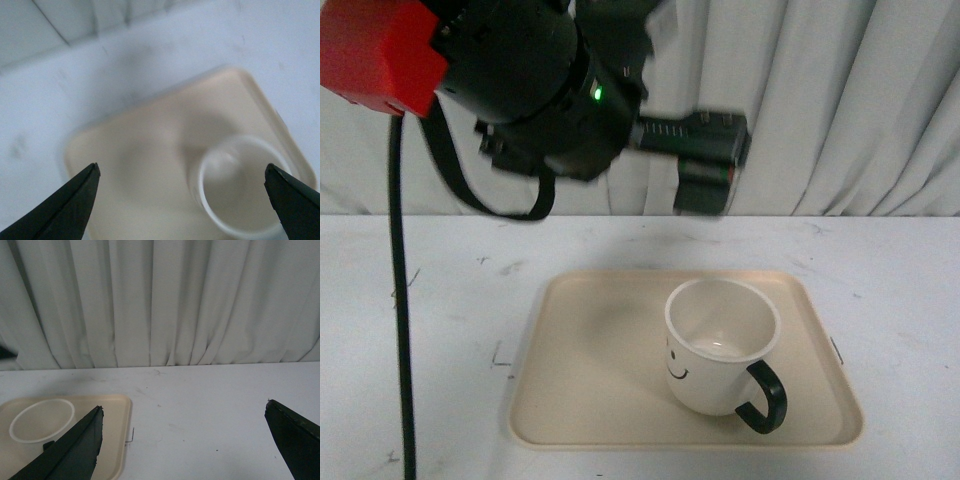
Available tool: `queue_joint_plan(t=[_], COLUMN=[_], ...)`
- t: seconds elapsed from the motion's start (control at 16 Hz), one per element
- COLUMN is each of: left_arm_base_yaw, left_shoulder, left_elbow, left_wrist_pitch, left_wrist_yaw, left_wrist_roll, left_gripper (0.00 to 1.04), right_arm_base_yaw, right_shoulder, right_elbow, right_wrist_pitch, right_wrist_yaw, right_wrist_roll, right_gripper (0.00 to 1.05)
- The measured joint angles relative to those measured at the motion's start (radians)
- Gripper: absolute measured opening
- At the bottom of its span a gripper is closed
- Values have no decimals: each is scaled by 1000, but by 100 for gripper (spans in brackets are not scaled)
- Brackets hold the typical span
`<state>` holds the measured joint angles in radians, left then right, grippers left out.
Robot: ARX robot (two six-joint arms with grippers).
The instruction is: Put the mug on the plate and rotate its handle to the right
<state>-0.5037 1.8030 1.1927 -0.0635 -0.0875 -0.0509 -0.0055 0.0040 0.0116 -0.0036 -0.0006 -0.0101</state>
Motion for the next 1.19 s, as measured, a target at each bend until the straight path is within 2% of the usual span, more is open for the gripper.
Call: queue_joint_plan(t=[0.06,0.12,0.19,0.25,0.31,0.5,0.56,0.62,0.81,1.06,1.19], left_arm_base_yaw=[0,18,57,124,169,239,268,297,356,388,410], left_shoulder=[-12,-39,-69,-155,-267,-409,-452,-490,-640,-757,-858], left_elbow=[-106,-280,-484,-634,-698,-900,-941,-981,-1087,-1112,-1147], left_wrist_pitch=[325,589,814,1036,1139,1117,1107,1193,1084,1023,937], left_wrist_yaw=[-147,-275,-322,-302,-275,-169,-149,-129,-57,-36,-8], left_wrist_roll=[14,27,33,34,33,34,36,36,37,37,37], left_gripper=[90,79,66,50,37,1,2,2,2,2,2], right_arm_base_yaw=[0,0,0,0,0,0,0,0,0,0,0], right_shoulder=[0,0,0,0,0,0,0,0,0,0,0], right_elbow=[0,0,0,0,0,0,0,0,0,0,0], right_wrist_pitch=[1,-2,-1,0,0,0,0,0,0,0,0], right_wrist_yaw=[-2,1,3,2,1,1,1,1,1,1,1], right_wrist_roll=[0,0,0,0,0,0,0,0,0,0,0], right_gripper=[98,98,98,98,98,98,98,98,98,98,98])
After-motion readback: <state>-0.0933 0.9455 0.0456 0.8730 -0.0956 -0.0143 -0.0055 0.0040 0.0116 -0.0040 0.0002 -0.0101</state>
